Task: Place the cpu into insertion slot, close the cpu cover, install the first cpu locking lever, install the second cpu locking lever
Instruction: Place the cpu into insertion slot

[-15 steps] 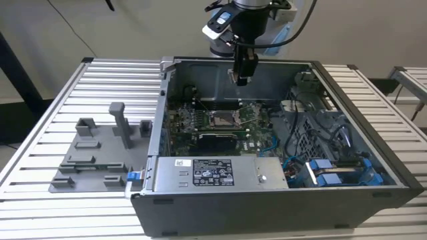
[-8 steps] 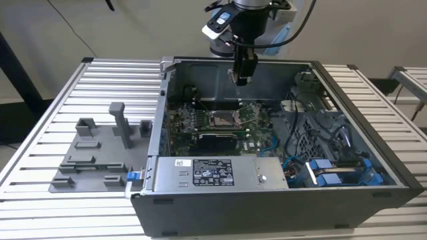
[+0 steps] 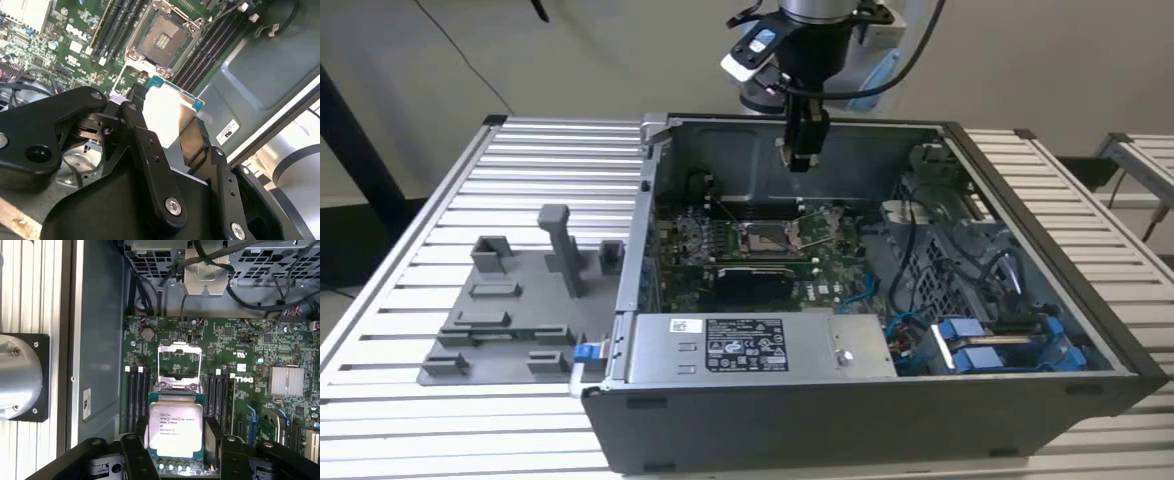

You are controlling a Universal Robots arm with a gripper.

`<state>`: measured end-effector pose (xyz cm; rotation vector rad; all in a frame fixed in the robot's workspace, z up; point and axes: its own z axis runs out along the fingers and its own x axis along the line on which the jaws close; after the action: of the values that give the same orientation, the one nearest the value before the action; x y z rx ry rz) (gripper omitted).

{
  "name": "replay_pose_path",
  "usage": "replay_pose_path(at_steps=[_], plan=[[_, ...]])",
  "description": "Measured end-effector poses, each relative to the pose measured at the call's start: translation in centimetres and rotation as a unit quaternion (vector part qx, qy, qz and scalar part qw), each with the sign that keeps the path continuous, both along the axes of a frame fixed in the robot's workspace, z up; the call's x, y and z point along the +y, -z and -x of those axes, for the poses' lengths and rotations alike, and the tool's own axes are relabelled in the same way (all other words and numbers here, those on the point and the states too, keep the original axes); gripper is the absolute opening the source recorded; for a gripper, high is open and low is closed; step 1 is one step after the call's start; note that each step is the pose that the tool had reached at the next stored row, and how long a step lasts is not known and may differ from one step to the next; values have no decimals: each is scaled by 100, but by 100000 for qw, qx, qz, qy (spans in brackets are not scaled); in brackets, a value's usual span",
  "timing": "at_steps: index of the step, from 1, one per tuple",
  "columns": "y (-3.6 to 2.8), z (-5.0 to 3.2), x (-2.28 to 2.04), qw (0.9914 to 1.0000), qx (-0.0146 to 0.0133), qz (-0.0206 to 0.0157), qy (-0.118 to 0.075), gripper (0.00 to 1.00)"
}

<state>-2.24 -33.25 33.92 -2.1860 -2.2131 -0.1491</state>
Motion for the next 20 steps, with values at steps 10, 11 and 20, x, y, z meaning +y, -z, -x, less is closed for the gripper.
replay_pose_path(at_steps=[10, 11, 20], plan=[[181, 90, 79, 99994, 1, 5, 1127, 54], [200, 103, 81, 99992, 8, 15, 1238, 54], [363, 187, 84, 99980, 9, 14, 1980, 54]])
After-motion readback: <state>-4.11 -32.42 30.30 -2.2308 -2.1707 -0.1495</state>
